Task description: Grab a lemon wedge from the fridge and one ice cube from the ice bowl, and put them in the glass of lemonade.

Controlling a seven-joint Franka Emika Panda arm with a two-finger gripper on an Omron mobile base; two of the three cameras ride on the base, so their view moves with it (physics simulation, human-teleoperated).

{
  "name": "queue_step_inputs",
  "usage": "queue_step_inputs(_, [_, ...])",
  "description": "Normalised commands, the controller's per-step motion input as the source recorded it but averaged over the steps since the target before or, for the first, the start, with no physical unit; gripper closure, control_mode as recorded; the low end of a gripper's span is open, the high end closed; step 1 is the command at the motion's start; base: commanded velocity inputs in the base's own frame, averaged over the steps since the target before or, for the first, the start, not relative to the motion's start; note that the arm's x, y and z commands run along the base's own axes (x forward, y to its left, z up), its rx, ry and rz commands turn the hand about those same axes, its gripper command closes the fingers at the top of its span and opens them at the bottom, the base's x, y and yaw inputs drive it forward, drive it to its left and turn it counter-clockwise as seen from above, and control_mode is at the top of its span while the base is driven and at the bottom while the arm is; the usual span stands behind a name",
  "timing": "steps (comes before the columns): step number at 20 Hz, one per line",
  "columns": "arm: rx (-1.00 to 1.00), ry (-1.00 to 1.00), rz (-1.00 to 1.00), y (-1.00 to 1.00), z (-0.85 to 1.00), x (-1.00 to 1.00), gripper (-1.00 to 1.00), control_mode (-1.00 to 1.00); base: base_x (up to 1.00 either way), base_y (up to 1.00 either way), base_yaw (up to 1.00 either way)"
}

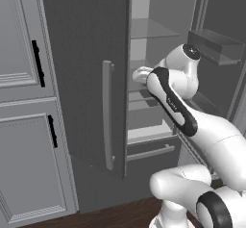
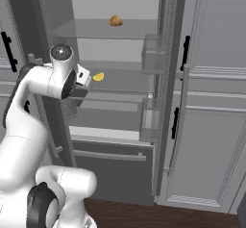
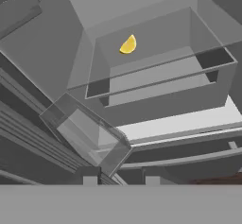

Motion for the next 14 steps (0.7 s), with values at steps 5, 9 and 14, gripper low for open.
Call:
queue_step_inputs(5, [0.23,0.23,0.07,0.25,-0.53,0.99,-1.0,-1.0,0.0,0.0,0.0])
queue_step_inputs(9, [0.23,0.3,0.1,0.06,-0.12,0.59,-1.0,-1.0,0.0,0.0,0.0])
queue_step_inputs(14, [0.19,0.28,0.15,0.04,-0.06,0.0,-1.0,-1.0,0.0,0.0,0.0])
